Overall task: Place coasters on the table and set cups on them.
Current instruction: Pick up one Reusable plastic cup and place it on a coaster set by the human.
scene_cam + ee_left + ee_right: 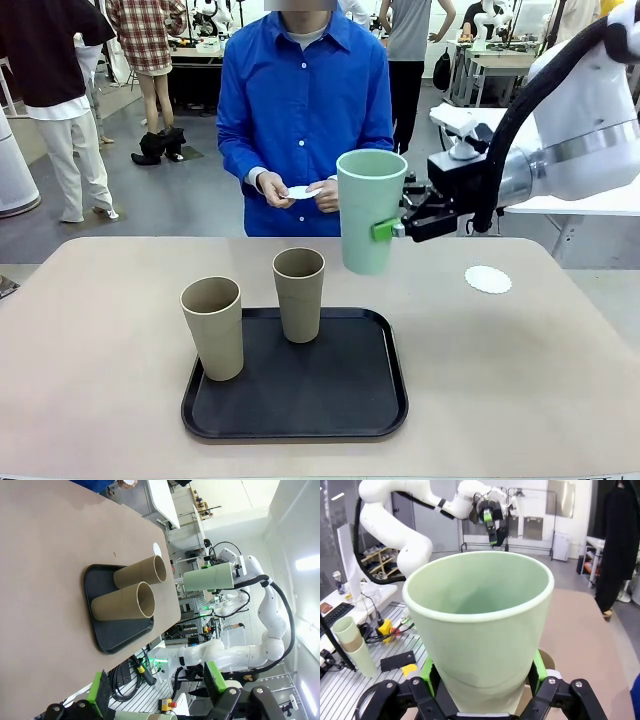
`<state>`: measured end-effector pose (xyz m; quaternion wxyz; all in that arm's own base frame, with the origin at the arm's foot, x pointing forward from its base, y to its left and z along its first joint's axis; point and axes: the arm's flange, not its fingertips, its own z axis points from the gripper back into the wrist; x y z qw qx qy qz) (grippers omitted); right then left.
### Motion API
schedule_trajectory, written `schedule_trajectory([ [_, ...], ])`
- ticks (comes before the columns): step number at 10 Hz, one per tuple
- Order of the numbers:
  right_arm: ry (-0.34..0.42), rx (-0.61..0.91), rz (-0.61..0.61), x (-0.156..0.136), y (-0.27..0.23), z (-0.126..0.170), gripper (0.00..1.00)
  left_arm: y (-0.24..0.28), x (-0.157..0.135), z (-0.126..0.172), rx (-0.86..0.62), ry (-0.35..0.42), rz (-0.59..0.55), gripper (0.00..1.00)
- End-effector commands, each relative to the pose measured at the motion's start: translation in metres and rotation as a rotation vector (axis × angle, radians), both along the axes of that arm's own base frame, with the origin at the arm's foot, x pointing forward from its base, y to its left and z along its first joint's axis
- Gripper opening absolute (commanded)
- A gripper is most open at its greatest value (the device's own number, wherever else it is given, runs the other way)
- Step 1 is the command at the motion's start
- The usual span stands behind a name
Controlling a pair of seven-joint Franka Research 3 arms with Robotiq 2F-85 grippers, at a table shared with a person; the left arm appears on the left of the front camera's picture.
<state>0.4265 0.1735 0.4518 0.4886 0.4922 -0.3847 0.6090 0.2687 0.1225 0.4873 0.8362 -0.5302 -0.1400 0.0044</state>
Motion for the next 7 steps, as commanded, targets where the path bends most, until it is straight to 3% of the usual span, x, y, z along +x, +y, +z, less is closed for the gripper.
schedule_trajectory([
  [1, -0.014, -0.016, -0.039, -0.004, 0.007, 0.008, 0.0, 0.001, 0.0, 0.002, -0.017, -0.014, -0.001, 1.0],
  [3, 0.0, 0.0, 0.0, 0.0, 0.0, 0.0, 0.0, 0.001, 0.0, 0.002, -0.017, -0.014, -0.001, 1.0],
  [4, -0.021, -0.006, -0.006, -0.002, 0.001, 0.008, 0.85, 0.001, 0.0, 0.002, -0.017, -0.014, -0.001, 1.0],
  [7, -0.041, -0.036, -0.289, 0.024, -0.104, 0.039, 0.85, 0.001, 0.0, 0.002, -0.017, -0.014, -0.001, 1.0],
])
